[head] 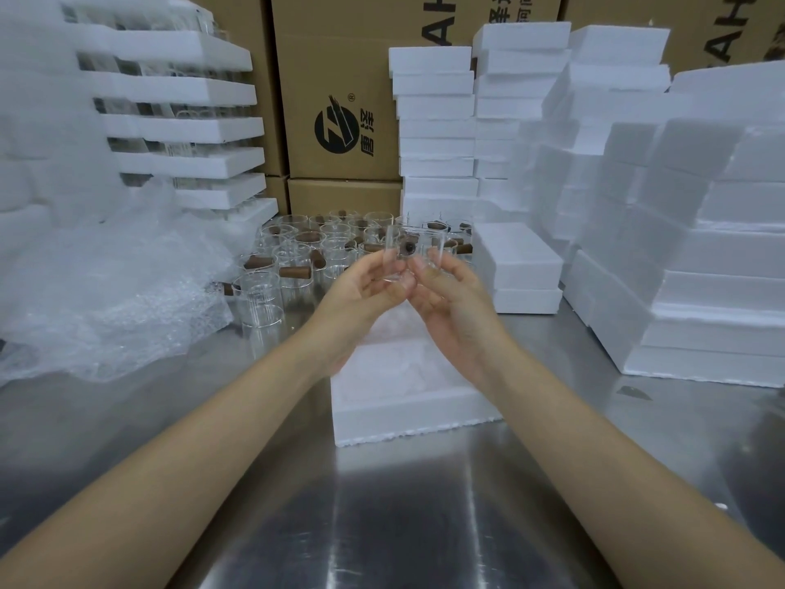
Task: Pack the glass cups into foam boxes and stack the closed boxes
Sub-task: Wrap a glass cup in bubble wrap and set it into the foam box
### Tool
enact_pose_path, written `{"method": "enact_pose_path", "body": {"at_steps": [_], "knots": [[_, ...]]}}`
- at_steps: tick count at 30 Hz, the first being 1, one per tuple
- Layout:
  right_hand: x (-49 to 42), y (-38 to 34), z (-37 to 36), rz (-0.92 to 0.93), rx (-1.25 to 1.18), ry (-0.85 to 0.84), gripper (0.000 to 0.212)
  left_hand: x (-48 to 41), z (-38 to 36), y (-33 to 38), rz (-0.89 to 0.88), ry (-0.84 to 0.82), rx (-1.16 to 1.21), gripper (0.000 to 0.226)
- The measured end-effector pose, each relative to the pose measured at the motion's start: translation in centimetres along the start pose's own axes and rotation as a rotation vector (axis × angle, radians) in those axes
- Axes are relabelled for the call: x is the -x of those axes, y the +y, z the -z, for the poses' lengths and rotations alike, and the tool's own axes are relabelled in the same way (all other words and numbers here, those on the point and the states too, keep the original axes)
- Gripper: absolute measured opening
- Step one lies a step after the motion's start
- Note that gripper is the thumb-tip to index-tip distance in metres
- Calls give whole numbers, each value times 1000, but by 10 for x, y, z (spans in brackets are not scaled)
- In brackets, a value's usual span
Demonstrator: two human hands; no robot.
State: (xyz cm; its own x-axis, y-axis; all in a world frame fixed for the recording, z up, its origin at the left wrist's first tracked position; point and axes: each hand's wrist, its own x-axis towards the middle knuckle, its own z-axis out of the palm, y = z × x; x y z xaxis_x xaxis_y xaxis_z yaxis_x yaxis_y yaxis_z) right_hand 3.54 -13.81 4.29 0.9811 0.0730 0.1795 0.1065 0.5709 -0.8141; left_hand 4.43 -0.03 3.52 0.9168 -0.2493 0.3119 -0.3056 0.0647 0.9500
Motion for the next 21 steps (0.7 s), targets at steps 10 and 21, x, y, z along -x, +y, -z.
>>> {"method": "enact_pose_path", "body": {"at_steps": [10,21], "knots": [[-3,-3,6,70,168,135,13,0,-2,3,7,21,114,51],[0,-3,1,138,73,160,27,0,-1,1,6,25,22,71]]}}
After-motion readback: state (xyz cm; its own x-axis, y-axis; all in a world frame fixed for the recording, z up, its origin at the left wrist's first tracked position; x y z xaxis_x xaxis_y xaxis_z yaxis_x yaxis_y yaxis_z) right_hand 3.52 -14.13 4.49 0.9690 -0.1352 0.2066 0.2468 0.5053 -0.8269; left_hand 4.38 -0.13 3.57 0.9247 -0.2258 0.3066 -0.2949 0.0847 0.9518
